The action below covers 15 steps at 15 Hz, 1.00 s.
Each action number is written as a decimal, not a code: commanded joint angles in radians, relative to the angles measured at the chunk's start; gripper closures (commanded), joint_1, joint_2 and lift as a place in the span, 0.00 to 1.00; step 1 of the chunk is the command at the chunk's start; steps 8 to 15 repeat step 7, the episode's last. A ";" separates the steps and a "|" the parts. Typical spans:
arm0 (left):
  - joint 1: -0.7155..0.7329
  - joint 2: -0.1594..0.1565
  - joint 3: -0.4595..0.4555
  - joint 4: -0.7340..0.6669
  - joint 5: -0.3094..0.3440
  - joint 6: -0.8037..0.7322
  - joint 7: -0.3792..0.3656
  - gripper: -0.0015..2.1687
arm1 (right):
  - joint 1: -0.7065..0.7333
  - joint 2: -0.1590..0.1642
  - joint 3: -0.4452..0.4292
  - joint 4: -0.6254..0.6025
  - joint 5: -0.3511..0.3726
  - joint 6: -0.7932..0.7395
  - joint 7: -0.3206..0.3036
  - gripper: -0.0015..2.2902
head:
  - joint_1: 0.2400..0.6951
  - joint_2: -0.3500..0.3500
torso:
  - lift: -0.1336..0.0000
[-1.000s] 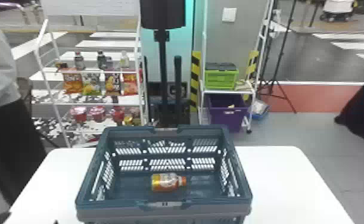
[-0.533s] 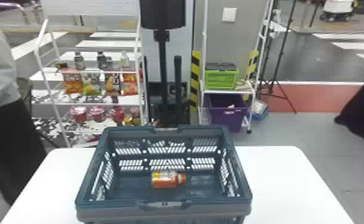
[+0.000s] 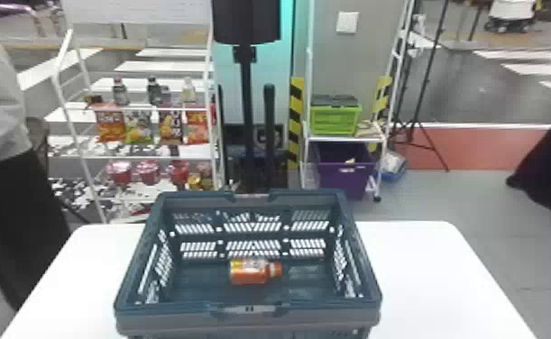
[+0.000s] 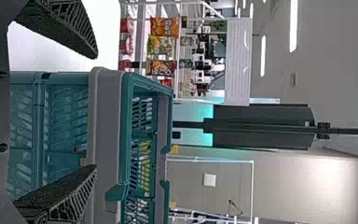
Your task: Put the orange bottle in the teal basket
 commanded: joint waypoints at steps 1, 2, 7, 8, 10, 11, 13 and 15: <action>-0.008 -0.003 0.007 0.001 0.012 0.002 0.000 0.02 | 0.002 0.000 -0.001 -0.002 0.000 0.000 0.000 0.05 | 0.57 0.50 | 1.00; -0.010 -0.003 0.007 0.003 0.019 0.002 0.000 0.02 | 0.002 0.000 0.001 -0.003 0.000 0.000 0.000 0.05 | 0.57 0.50 | 1.00; -0.044 -0.003 0.007 0.031 0.027 0.008 0.000 0.02 | 0.012 0.000 0.004 -0.016 0.008 0.003 -0.002 0.05 | 0.57 0.50 | 1.00; -0.044 -0.003 0.007 0.031 0.027 0.008 0.000 0.02 | 0.012 0.000 0.004 -0.016 0.008 0.003 -0.002 0.05 | 0.57 0.50 | 1.00; -0.044 -0.003 0.007 0.031 0.027 0.008 0.000 0.02 | 0.012 0.000 0.004 -0.016 0.008 0.003 -0.002 0.05 | 0.57 0.50 | 1.00; -0.044 -0.003 0.007 0.031 0.027 0.008 0.000 0.02 | 0.012 0.000 0.004 -0.016 0.008 0.003 -0.002 0.05 | 0.57 0.50 | 1.00; -0.044 -0.003 0.007 0.031 0.027 0.008 0.000 0.02 | 0.012 0.000 0.004 -0.016 0.008 0.003 -0.002 0.05 | 0.57 0.50 | 1.00; -0.044 -0.003 0.007 0.031 0.027 0.008 0.000 0.02 | 0.012 0.000 0.004 -0.016 0.008 0.003 -0.002 0.05 | 0.57 0.50 | 1.00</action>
